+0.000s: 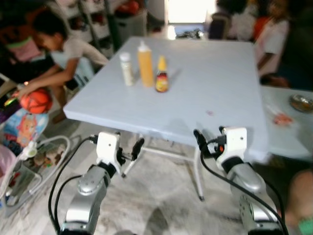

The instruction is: Restocking fridge

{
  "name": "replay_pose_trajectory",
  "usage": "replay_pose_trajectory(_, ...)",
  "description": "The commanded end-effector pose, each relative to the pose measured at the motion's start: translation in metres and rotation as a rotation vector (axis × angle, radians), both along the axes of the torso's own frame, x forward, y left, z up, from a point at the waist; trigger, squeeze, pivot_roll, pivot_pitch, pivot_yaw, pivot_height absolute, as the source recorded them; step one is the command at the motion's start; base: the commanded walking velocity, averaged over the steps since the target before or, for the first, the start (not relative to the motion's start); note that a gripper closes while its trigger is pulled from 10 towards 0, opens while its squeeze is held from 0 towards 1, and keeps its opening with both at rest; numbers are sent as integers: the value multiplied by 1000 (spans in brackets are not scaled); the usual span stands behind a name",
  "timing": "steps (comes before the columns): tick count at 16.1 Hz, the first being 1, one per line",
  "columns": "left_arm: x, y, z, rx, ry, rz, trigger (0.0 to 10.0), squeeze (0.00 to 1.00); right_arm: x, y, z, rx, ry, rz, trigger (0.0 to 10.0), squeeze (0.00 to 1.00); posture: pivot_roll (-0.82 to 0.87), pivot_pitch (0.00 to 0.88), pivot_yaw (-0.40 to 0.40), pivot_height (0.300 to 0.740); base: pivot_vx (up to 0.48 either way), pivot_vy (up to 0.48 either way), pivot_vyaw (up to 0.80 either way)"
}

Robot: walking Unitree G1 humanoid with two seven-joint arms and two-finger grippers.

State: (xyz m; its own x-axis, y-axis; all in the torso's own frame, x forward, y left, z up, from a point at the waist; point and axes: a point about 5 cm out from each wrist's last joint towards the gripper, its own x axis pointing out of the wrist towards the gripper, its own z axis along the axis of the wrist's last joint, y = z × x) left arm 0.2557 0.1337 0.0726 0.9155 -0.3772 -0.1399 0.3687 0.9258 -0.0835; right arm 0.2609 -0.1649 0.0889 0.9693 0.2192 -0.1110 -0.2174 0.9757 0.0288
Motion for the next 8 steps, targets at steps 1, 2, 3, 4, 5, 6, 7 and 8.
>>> replay_pose_trajectory(1, 1, 7, 3, 13, -6, 11, 10000, 0, 2, 9, 5, 15, -16, 27, 10000, 0, -82, 0, 36, 740, 472, 0, 0)
replay_pose_trajectory(2, 1, 7, 2, 11, -5, 9, 10000, 0, 2, 8, 5, 15, -16, 26, 10000, 0, -82, 0, 35, 740, 469, 0, 0)
replay_pose_trajectory(3, 1, 6, 2, 10, 3, 10, 10000, 0, 2, 8, 5, 12, -16, 28, 10000, 0, -83, 0, 36, 740, 458, 0, 0)
replay_pose_trajectory(4, 1, 7, 1, 3, 12, 15, 10000, 0, 2, 8, 5, 9, -19, 31, 10000, 0, -83, 0, 36, 740, 424, 0, 0)
replay_pose_trajectory(5, 1, 7, 0, 1, 14, 19, 10000, 0, 2, 9, 5, 8, -21, 33, 10000, 0, -83, 0, 36, 740, 398, 270, 0)
replay_pose_trajectory(6, 2, 8, 1, 1, 15, 24, 10000, 0, 2, 8, 5, 7, -21, 32, 10000, 0, -84, 0, 36, 740, 322, 356, 431)
replay_pose_trajectory(7, 2, 8, 1, -1, 13, 23, 10000, 0, 2, 8, 5, 13, -18, 26, 10000, 0, -84, 0, 36, 740, 281, 390, 0)
replay_pose_trajectory(8, 2, 7, 1, -1, 9, 21, 10000, 0, 2, 8, 5, 13, -18, 24, 10000, 0, -85, 0, 35, 740, 0, 431, 0)
